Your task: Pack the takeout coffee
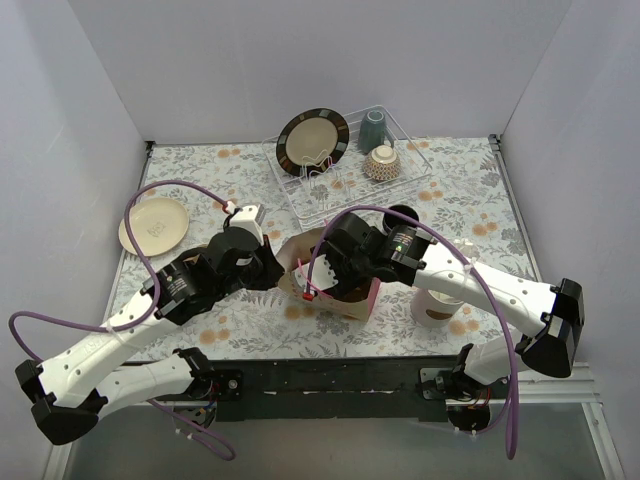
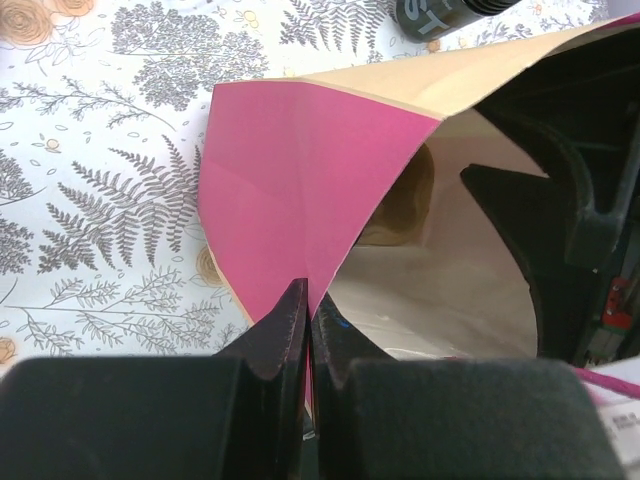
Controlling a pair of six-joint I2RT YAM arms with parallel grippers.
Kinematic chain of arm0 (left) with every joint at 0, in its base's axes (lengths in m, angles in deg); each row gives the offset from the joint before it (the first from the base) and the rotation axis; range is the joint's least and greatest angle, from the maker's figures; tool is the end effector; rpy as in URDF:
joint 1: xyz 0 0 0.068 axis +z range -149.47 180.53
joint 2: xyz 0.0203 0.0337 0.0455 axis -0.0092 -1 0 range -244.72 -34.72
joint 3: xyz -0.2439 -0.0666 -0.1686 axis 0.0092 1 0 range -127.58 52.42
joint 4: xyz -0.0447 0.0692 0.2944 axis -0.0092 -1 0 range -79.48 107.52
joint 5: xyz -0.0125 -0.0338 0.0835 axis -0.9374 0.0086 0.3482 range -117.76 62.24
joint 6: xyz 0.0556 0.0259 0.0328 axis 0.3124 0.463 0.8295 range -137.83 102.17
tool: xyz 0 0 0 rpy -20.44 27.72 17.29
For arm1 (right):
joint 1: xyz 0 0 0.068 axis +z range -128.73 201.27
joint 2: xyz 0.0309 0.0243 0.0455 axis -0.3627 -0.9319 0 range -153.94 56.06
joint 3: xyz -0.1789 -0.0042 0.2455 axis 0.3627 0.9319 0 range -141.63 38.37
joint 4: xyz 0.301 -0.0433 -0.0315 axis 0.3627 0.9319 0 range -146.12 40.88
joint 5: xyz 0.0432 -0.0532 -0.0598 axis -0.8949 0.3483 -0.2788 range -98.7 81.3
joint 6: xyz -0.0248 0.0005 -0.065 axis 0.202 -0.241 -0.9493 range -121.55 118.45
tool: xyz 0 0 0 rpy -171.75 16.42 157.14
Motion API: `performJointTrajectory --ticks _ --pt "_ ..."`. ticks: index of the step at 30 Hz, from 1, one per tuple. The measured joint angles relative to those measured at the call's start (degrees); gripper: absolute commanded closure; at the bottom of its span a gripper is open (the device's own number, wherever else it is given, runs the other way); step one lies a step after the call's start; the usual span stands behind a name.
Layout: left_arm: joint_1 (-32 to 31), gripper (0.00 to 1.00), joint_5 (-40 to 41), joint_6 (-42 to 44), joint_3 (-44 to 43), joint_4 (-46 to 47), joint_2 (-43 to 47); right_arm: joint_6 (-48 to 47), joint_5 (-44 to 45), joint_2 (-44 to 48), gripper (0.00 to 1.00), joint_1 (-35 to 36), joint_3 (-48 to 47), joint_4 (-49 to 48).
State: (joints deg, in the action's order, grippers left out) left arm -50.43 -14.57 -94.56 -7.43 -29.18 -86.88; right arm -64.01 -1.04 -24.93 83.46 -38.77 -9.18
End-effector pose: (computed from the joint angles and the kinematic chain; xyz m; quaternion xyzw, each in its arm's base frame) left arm 0.1485 -0.1626 0.3645 -0.2482 0.8630 -0.3381 0.2816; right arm 0.1704 0.3070 0.3452 -0.8220 0.4564 -0.0637 0.3346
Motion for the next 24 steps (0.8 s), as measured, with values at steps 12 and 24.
performJointTrajectory --ticks 12,24 --pt "0.00 1.00 1.95 -1.51 -0.33 -2.67 1.05 -0.61 9.79 -0.28 0.30 0.31 -2.25 2.69" --pt "0.00 1.00 3.80 -2.36 -0.96 -4.55 1.49 2.25 14.10 -2.27 0.30 0.70 -4.09 4.24"
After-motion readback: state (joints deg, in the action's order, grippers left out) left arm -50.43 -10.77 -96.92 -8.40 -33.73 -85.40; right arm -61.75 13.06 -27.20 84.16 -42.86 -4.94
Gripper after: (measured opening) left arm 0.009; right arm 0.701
